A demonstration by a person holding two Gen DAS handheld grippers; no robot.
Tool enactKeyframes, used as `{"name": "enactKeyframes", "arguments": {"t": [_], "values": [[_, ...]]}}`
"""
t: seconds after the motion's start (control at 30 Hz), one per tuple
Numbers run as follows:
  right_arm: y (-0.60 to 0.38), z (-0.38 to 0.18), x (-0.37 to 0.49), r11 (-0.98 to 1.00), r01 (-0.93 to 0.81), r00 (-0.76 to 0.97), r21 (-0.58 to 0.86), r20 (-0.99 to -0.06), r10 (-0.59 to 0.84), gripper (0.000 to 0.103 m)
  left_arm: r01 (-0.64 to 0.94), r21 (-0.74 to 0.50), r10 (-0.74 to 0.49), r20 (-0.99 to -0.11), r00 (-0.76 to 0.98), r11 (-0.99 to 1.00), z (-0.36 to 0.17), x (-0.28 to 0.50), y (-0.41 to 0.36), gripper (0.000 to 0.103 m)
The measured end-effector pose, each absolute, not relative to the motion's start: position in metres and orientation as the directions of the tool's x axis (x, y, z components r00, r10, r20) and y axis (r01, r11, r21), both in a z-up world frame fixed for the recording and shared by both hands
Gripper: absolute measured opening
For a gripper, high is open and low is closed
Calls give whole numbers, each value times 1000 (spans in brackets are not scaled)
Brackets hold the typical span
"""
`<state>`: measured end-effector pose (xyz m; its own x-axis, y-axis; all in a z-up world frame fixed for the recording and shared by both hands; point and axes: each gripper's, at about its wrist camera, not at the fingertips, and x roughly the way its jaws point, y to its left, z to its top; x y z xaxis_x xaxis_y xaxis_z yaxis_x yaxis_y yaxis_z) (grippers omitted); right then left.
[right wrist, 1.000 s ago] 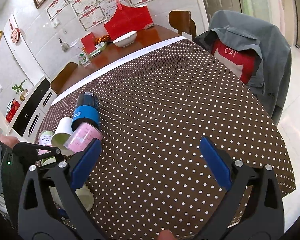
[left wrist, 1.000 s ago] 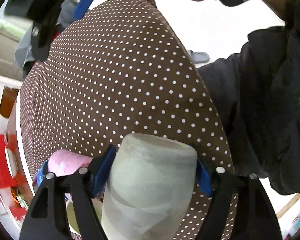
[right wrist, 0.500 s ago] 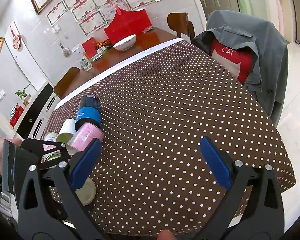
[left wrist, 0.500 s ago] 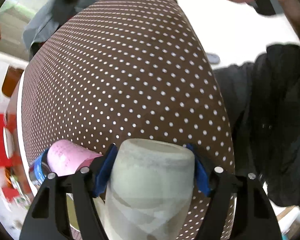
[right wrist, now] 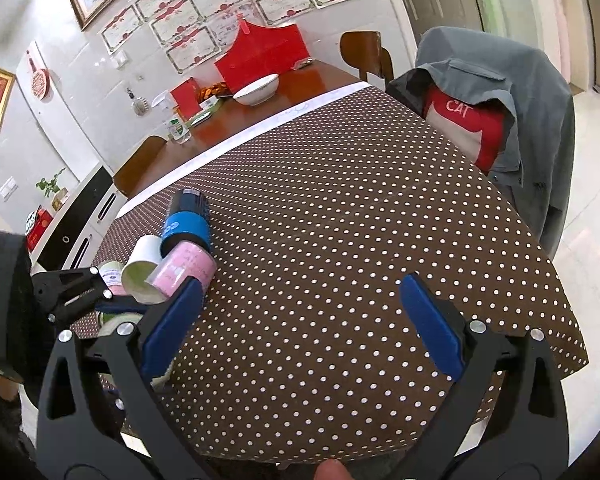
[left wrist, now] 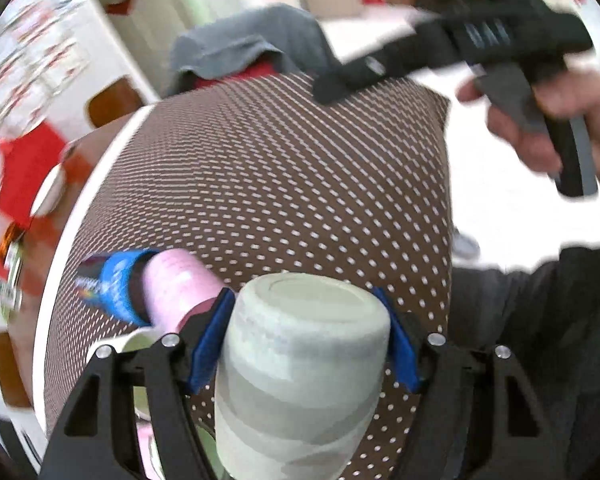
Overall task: Flip cup upside down
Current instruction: 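Rotate the left tool to turn the mug rim-down, then lower the mug rim-down onto the tablecloth with the left gripper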
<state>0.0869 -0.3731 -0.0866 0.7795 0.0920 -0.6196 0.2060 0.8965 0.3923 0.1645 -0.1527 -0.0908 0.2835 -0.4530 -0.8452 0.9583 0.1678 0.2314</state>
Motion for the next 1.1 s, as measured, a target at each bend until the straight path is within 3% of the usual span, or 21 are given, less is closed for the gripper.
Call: {"name": "enactKeyframes", "arguments": {"t": [0.5,0.73,1.1], "values": [[-329,-59,101,951,65,810,301,-573,126,97,801,101,-589,-624,513,590,-67,158,-81,67],[-311,-60,99,958,27,810,285,-568,146,97,716,38,-587,-542,601,697,-52,149,-56,67],[-287,-75,83,968,-13,804,252,-573,160,97,590,-52,-543,-464,701,806,-80,140,-44,67]]}}
